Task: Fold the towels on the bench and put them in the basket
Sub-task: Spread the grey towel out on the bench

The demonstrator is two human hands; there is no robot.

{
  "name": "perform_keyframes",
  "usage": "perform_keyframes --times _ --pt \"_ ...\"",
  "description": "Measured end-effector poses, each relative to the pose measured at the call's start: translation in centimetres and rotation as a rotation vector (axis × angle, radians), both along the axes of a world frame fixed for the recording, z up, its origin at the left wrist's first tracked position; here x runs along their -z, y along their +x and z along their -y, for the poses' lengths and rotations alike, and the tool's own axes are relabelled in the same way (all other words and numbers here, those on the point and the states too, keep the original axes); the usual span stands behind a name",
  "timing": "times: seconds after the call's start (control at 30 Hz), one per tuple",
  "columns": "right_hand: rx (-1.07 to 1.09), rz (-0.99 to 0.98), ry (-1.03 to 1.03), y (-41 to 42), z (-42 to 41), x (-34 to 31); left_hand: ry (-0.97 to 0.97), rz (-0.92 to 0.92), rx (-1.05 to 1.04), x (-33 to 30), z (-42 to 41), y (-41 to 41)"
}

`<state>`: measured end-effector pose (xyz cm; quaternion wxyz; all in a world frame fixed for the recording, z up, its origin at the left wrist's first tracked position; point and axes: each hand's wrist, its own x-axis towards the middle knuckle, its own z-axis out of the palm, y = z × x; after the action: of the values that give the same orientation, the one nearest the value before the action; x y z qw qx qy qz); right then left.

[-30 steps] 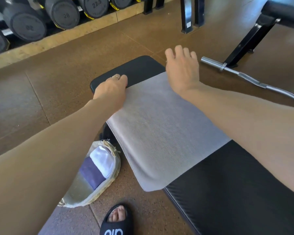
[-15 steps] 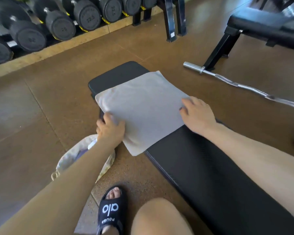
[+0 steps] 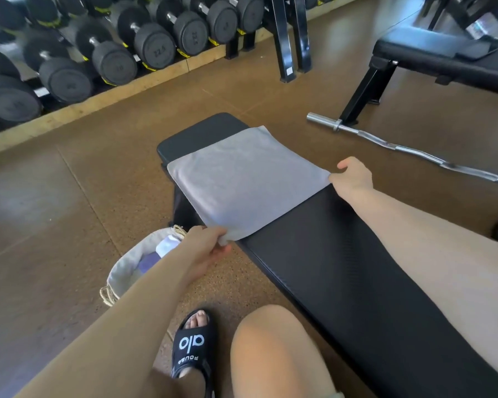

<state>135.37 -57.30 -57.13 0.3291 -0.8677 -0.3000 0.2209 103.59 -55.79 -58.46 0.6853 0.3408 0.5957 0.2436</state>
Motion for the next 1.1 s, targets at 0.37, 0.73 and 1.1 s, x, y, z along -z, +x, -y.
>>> perform_keyframes --times 0.37,0.73,1.1 --pt "0.125 -0.046 0.060 1.2 -1.3 0.8 -0.018 -0.108 0.011 0.6 0.7 -0.6" --pt "0.409 -0.336 0.128 5.5 2.6 0.4 0.249 -0.264 0.310 -0.7 5.5 3.8" --pt "0.165 -0.115 0.284 0.9 3.2 -1.8 0.192 -0.205 0.299 -0.8 5.5 3.3"
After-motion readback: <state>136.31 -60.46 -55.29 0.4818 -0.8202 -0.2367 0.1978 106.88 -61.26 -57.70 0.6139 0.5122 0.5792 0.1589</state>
